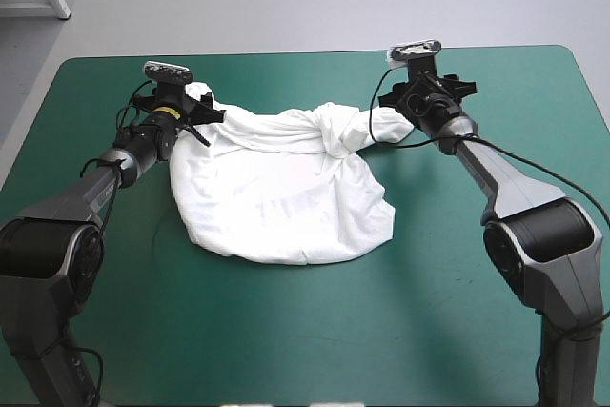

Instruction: Fold the cloth

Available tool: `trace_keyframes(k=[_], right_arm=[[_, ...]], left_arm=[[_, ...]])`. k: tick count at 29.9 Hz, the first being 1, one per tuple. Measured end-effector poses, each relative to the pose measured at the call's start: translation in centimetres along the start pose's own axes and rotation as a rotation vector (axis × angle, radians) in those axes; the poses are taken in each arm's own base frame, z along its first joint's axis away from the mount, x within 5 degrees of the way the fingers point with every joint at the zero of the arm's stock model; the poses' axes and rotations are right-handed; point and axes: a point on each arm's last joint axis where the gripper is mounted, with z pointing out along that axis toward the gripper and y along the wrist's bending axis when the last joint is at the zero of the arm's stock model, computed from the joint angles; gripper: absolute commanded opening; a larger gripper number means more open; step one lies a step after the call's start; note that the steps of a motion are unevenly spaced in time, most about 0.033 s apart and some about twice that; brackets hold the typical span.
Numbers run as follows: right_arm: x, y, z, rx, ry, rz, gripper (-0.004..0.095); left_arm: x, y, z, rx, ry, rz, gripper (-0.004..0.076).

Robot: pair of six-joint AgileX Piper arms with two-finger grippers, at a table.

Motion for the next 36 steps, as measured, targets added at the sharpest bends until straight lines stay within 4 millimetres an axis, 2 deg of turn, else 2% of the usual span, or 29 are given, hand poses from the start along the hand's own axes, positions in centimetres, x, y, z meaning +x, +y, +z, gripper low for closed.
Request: trace_keyframes(k=[3,6,9,13,16,19,24,28,32,36], right_arm=[[-0.4,-1.2,-1.0,0.052,0.043,-0.019,0.0921],[-1.1,-1.8,-3.3,0.063,0.067,-0.028,0.0899],[-2.3,-2.8,-7.2,0.062,0.067,-0.018,0.0871],[-3.4,-4.0,-13.7,0.047,0.068,-0.006,0.0830],[-3.2,-4.6,-17.7,0.008,0.116,-0.014,0.0818],[-2.5,-4.3,-20.0,-0.058,0.160,-0.039,0.0813],[0.2,-3.1,-22.8,-0.190,0.223,-0.088,0.0809],[3.9,-1.5,-23.9,-0.255,0.300,-0.175,0.0809],[7.5,0.1,-24.6,-0.292,0.366,-0.272,0.0809],[9.7,1.2,-24.5,-0.307,0.410,-0.323,0.0809]], left_arm=[[-1.2,0.1,-0.7,0.006,0.019,0.001,0.0614],[-3.6,0.4,-2.8,0.013,0.031,0.002,0.0614],[-6.5,0.8,-6.3,0.022,0.048,0.003,0.0614],[-9.2,1.3,-11.6,0.031,0.079,0.001,0.0594],[-9.9,2.2,-14.7,0.020,0.130,-0.047,0.0593],[-9.3,3.5,-16.0,-0.001,0.215,-0.099,0.0593],[-7.8,5.3,-16.0,0.010,0.328,-0.182,0.0584],[-6.7,6.2,-14.5,0.021,0.360,-0.218,0.0580],[-4.5,6.2,-11.2,0.046,0.428,-0.243,0.0580],[-1.3,5.5,-7.0,0.081,0.505,-0.255,0.0567]])
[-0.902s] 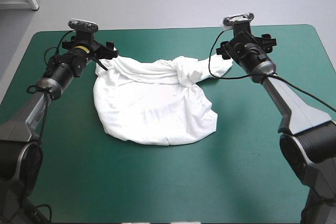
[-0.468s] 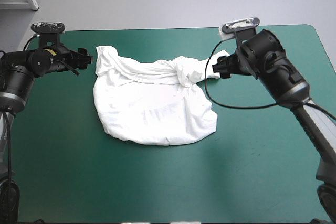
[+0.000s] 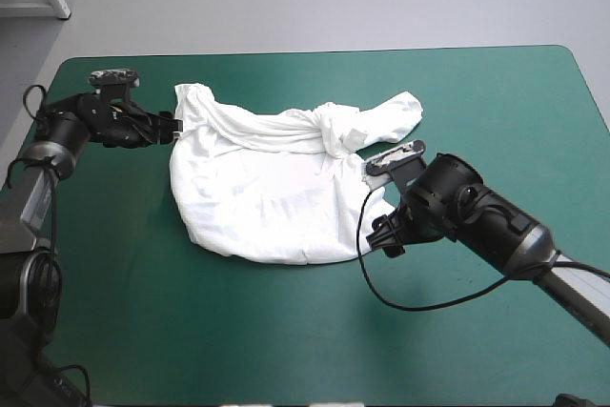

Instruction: Fold the cloth

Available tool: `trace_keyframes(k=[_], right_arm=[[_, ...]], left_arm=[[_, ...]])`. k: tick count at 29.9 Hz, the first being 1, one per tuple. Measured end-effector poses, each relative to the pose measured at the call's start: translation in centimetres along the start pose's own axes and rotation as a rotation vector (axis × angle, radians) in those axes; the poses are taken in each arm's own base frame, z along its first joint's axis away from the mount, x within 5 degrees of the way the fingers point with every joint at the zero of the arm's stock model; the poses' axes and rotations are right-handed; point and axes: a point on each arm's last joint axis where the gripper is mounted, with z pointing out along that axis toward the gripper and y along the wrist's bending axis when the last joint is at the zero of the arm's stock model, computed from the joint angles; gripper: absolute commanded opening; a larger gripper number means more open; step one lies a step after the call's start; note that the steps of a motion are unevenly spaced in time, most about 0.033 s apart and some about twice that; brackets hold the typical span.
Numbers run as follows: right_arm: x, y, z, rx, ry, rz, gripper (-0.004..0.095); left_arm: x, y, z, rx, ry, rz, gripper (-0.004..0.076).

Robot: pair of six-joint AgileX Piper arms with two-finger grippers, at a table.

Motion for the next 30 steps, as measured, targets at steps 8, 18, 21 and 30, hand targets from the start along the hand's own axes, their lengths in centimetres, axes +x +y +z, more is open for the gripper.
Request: trace_keyframes(k=[8,18,21,30], right_arm=[[0.6,1.0,0.7,-0.040,0.022,-0.010,0.0809],[0.5,1.4,0.8,-0.077,0.006,-0.014,0.0809],[0.5,1.8,1.2,-0.116,-0.018,-0.026,0.0809],[-0.9,4.3,6.1,-0.160,-0.018,-0.091,0.0809]], left_arm=[[1.4,-0.9,6.8,0.009,0.039,0.026,0.0498],[1.9,-1.6,9.4,0.016,0.050,0.037,0.0232],[1.9,-1.5,9.7,0.016,0.053,0.037,0.0067],[1.9,-1.7,9.7,0.029,0.057,0.032,-0.0010]])
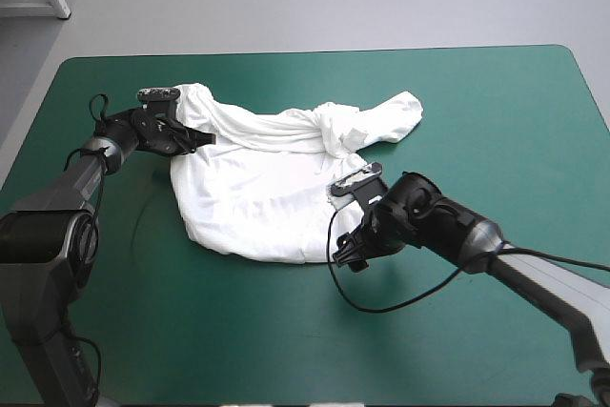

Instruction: Fold the cloth

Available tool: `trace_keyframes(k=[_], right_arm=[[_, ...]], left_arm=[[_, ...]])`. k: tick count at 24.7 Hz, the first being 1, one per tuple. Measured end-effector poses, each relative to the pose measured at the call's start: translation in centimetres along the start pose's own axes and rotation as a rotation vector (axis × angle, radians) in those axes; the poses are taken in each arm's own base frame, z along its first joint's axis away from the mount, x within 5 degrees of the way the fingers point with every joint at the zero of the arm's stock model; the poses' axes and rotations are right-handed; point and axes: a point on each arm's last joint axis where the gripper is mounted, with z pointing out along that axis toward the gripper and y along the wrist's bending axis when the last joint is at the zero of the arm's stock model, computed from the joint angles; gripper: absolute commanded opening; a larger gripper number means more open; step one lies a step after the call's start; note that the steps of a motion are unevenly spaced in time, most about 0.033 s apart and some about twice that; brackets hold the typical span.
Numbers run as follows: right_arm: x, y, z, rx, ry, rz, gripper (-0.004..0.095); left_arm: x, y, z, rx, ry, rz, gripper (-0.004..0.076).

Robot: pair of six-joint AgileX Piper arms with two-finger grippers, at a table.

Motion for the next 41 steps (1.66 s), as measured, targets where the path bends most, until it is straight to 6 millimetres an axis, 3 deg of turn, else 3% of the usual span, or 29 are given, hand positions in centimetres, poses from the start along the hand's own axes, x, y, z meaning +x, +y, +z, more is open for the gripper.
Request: trace_keyframes(k=[6,10,12,16,22,26,28,31,36,38,39,41], right_arm=[[-0.5,1.3,6.4,0.005,0.113,-0.059,0.0809],[-1.2,1.5,7.2,-0.008,0.076,-0.090,0.0799],[-1.4,1.7,7.7,-0.016,0.066,-0.089,0.0635],[-1.6,2.3,8.1,-0.050,0.061,-0.061,0.0021],[-2.1,2.1,8.3,-0.005,0.010,-0.065,-0.0018],[-1.9,0.7,7.1,0.122,0.016,-0.067,-0.0018],[-2.0,-0.3,5.4,0.184,0.011,-0.069,-0.0018],[-3.4,-1.6,0.6,0.248,-0.080,-0.041,-0.0018],[-5.1,-3.9,-10.4,0.312,-0.293,0.051,-0.0018],[-5.3,-4.6,-14.2,0.312,-0.370,0.087,-0.0018],[-5.3,-5.2,-17.3,0.307,-0.441,0.119,-0.0018],[-5.1,-5.9,-20.9,0.298,-0.536,0.157,-0.0018]], left_arm=[[0.0,0.0,0.0,0.001,0.002,0.001,-0.0010],[0.0,0.0,0.0,0.001,0.004,0.002,-0.0010],[0.0,0.0,0.0,0.002,0.004,0.001,-0.0010],[0.0,0.0,0.0,0.002,0.004,0.001,-0.0010],[0.0,0.0,0.0,0.002,0.001,0.002,-0.0010],[-0.1,-0.4,-1.6,0.018,0.034,0.016,-0.0010],[-0.9,-0.8,-3.5,0.031,0.031,0.030,-0.0010],[-3.0,-1.6,-7.9,0.043,-0.046,0.056,-0.0010],[-6.3,-3.4,-18.0,0.057,-0.239,0.114,-0.0010],[-7.0,-4.2,-22.0,0.062,-0.316,0.136,-0.0010],[-7.3,-4.7,-24.6,0.067,-0.368,0.149,-0.0010],[-7.5,-5.3,-28.1,0.078,-0.437,0.166,-0.0010]])
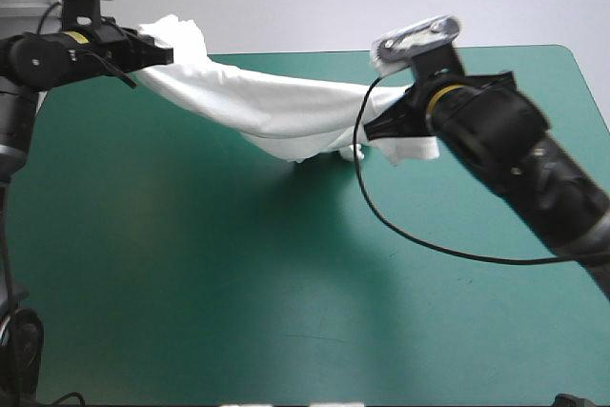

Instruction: Fold the cloth

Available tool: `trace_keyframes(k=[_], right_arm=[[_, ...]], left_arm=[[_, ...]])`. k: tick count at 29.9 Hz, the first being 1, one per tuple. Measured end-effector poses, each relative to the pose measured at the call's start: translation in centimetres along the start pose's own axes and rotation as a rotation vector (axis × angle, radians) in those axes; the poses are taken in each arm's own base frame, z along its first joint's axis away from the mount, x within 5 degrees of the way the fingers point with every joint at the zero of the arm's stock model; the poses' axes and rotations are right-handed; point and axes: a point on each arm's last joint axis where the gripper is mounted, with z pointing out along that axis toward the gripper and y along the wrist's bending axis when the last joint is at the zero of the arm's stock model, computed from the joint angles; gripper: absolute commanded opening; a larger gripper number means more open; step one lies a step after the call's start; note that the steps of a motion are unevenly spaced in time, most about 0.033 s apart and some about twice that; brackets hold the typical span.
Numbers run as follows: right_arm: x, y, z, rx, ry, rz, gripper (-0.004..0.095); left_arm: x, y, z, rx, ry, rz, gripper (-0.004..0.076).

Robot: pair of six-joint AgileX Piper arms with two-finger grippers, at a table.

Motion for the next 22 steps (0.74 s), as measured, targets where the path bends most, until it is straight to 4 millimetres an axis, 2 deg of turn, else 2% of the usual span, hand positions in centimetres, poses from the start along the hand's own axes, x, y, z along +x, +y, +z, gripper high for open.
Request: trace_keyframes(k=[1,5,10,13,22], right_arm=[[-1.1,-1.2,-2.1,-0.003,-0.066,0.037,-0.0018],[-3.2,-5.1,-8.2,0.022,-0.271,0.113,-0.0018],[-3.7,-9.3,-14.1,0.091,-0.460,0.184,-0.0018],[-3.5,-10.5,-16.0,0.092,-0.514,0.203,-0.0018],[-3.0,-12.1,-18.9,0.063,-0.595,0.239,-0.0018]], left_arm=[[-1.2,-0.6,-2.2,0.006,-0.051,0.013,-0.0010],[-4.0,-2.2,-8.7,0.013,-0.185,0.069,-0.0010],[-5.9,-4.0,-15.2,0.008,-0.328,0.109,-0.0010],[-6.6,-4.7,-18.1,-0.003,-0.400,0.125,-0.0010],[-6.9,-6.3,-24.8,-0.018,-0.579,0.169,-0.0010]])
